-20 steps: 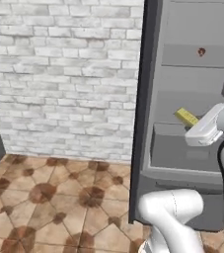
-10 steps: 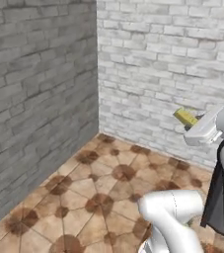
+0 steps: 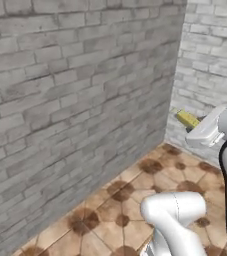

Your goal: Pick the egg and butter from the fridge and place them by the bowl for mixing.

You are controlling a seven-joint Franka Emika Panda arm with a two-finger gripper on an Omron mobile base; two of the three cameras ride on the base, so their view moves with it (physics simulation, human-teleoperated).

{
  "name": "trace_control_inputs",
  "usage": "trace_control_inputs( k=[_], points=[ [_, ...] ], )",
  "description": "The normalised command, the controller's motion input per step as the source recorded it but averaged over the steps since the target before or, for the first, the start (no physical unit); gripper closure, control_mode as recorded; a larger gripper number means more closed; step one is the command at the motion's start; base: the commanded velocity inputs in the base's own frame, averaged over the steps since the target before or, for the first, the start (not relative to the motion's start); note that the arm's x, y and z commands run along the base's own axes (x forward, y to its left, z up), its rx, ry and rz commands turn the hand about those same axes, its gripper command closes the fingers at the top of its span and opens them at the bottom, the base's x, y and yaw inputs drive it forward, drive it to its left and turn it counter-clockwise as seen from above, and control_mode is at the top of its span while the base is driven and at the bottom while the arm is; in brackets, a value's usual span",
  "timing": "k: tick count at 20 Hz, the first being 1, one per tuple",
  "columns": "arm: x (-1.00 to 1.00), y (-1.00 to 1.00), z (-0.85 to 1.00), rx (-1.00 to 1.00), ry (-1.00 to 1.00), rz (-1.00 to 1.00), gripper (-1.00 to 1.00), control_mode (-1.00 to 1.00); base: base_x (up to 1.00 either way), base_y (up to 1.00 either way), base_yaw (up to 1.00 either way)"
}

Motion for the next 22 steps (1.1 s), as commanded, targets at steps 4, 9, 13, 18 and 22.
trace_control_inputs(
  k=[4, 9, 13, 18, 22],
  points=[
    [0.0, 0.0, 0.0, 0.0, 0.0, 0.0, 1.0, 1.0, 0.96, 0.81, 0.46],
    [0.0, 0.0, 0.0, 0.0, 0.0, 0.0, 1.0, 1.0, -0.03, 0.15, 0.88],
    [0.0, 0.0, 0.0, 0.0, 0.0, 0.0, 1.0, 1.0, -0.16, 0.02, 0.98],
    [0.0, 0.0, 0.0, 0.0, 0.0, 0.0, 1.0, 1.0, -0.16, 0.02, 0.98],
    [0.0, 0.0, 0.0, 0.0, 0.0, 0.0, 1.0, 1.0, -0.19, 0.17, 0.95]
  ],
)
